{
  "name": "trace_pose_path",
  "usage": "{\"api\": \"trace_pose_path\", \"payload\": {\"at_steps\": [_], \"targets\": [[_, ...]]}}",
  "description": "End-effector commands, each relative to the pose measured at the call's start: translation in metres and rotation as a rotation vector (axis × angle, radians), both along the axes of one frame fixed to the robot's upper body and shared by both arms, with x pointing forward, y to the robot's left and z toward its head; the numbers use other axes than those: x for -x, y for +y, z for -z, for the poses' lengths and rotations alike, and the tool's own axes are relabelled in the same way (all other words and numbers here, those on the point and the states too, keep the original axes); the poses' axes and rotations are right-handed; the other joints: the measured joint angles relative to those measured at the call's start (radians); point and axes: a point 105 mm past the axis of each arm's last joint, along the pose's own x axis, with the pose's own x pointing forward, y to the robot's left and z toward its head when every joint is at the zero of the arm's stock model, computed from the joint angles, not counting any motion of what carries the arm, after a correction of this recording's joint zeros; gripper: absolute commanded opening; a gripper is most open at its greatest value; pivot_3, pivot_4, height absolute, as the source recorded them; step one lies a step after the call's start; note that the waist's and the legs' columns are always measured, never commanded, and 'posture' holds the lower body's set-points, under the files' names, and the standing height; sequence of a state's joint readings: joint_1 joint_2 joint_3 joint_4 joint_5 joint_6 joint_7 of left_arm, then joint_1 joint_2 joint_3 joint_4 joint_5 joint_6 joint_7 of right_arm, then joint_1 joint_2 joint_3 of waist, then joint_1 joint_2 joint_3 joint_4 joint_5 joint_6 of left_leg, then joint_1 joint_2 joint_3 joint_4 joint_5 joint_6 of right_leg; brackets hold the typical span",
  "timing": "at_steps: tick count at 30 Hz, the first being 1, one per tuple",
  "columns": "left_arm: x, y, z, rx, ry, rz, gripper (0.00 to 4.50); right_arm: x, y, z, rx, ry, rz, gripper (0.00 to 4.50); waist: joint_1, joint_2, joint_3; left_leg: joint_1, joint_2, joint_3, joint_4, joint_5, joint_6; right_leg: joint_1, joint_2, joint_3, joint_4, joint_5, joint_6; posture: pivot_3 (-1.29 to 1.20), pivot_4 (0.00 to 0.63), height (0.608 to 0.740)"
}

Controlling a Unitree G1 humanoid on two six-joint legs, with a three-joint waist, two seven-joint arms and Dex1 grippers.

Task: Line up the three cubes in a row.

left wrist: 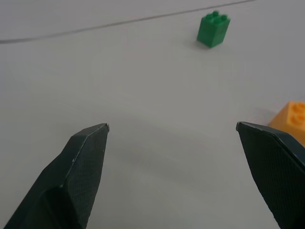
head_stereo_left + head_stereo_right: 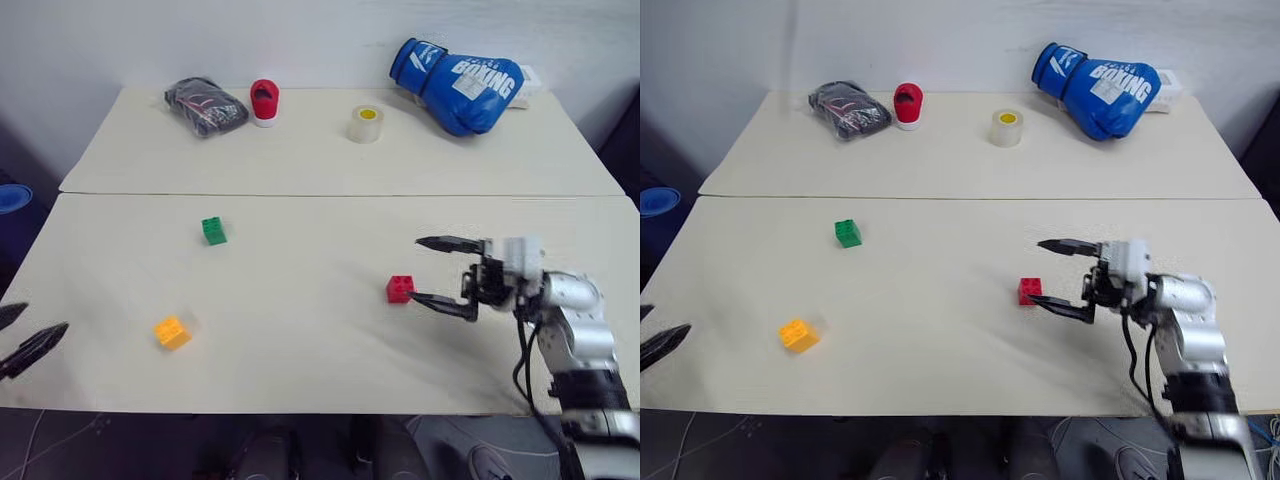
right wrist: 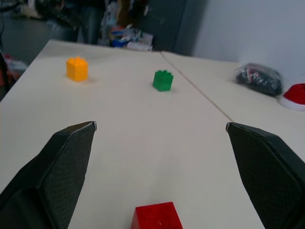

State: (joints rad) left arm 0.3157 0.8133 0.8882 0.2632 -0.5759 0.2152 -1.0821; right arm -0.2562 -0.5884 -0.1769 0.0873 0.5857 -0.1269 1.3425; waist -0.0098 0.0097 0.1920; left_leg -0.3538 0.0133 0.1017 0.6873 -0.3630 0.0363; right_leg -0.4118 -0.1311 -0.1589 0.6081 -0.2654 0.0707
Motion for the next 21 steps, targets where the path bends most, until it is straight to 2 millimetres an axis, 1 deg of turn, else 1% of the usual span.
{"api": "trace_pose_path", "payload": {"at_steps": [1, 5, 6, 8, 9, 10, 13, 15, 17, 19, 21], "targets": [[0.004, 0.001, -0.008, -0.033, -0.048, -0.025, 4.50, 0.008, -0.009, -0.018, -0.058, -0.053, 0.064, 4.47, 0.006, -0.001, 0.000, 0.000, 0.000, 0.001, 0.000, -0.001, 0.000, 0.000, 0.000, 0.001, 0.000, 0.000, 0.000, 0.00, 0.150, 0.740], [-0.027, -0.034, -0.016, -0.001, -0.104, 0.039, 4.50, 0.011, -0.018, -0.014, -0.075, -0.043, 0.137, 4.47, 0.021, -0.002, -0.001, 0.001, 0.000, 0.000, 0.000, -0.003, -0.005, 0.000, -0.002, 0.001, -0.002, 0.000, 0.000, 0.00, 0.150, 0.740], [-0.041, -0.045, -0.019, 0.019, -0.093, 0.036, 4.50, 0.012, -0.017, -0.013, -0.064, -0.046, 0.138, 4.47, 0.024, -0.002, -0.001, 0.002, 0.000, 0.000, 0.000, -0.003, -0.005, 0.000, -0.002, 0.001, -0.001, 0.000, 0.000, 0.00, 0.150, 0.740], [-0.072, -0.078, -0.032, 0.102, -0.111, 0.079, 4.50, 0.012, -0.015, -0.011, -0.052, -0.050, 0.140, 4.47, 0.031, -0.002, -0.001, 0.002, 0.000, 0.000, 0.000, -0.003, -0.005, 0.000, -0.002, 0.001, -0.001, 0.000, 0.000, 0.00, 0.150, 0.740], [-0.086, -0.091, -0.037, 0.110, -0.099, 0.078, 4.50, 0.012, -0.013, -0.010, -0.050, -0.052, 0.143, 4.47, 0.035, -0.002, -0.001, 0.002, 0.000, 0.000, 0.000, -0.003, -0.004, 0.000, -0.001, 0.001, -0.001, 0.000, 0.000, 0.00, 0.150, 0.740], [-0.101, -0.104, -0.042, 0.120, -0.101, 0.082, 4.50, 0.012, -0.013, -0.010, -0.051, -0.052, 0.149, 4.47, 0.038, -0.002, -0.001, 0.002, 0.000, 0.000, 0.000, 0.000, 0.000, 0.000, -0.001, 0.001, 0.002, 0.000, 0.000, 0.00, 0.150, 0.740], [-0.137, -0.131, -0.053, 0.110, -0.087, 0.039, 4.50, 0.011, -0.013, -0.007, -0.050, -0.053, 0.160, 4.47, 0.032, -0.003, -0.001, 0.001, -0.001, 0.000, 0.000, 0.001, 0.000, 0.001, -0.001, 0.001, 0.003, 0.000, 0.000, 0.00, 0.150, 0.740], [-0.155, -0.146, -0.053, 0.081, -0.049, 0.002, 4.50, 0.010, -0.014, -0.005, -0.050, -0.051, 0.165, 4.47, 0.025, -0.003, -0.001, 0.001, -0.001, 0.002, 0.000, 0.001, 0.001, 0.000, 0.001, 0.002, 0.003, 0.000, 0.000, 0.00, 0.150, 0.740], [-0.168, -0.164, -0.054, 0.071, -0.022, -0.011, 4.50, 0.010, -0.014, -0.003, -0.048, -0.053, 0.168, 4.47, 0.021, -0.003, -0.001, 0.002, -0.001, 0.003, 0.000, 0.002, 0.001, 0.000, 0.002, 0.001, 0.003, 0.000, 0.000, 0.00, 0.150, 0.740], [-0.182, -0.175, -0.054, 0.078, -0.005, -0.075, 4.50, 0.010, -0.014, -0.001, -0.048, -0.058, 0.169, 4.47, 0.019, -0.003, -0.001, 0.002, -0.001, 0.004, 0.000, 0.002, 0.001, 0.000, 0.003, 0.002, 0.002, 0.000, 0.000, 0.00, 0.150, 0.740], [-0.192, -0.179, -0.049, 0.087, 0.015, -0.170, 4.50, 0.011, -0.014, 0.001, -0.049, -0.060, 0.169, 4.47, 0.021, -0.003, -0.001, 0.001, -0.001, 0.004, 0.000, 0.002, 0.001, 0.000, 0.004, 0.002, 0.002, 0.000, 0.001, 0.00, 0.150, 0.740]]}}
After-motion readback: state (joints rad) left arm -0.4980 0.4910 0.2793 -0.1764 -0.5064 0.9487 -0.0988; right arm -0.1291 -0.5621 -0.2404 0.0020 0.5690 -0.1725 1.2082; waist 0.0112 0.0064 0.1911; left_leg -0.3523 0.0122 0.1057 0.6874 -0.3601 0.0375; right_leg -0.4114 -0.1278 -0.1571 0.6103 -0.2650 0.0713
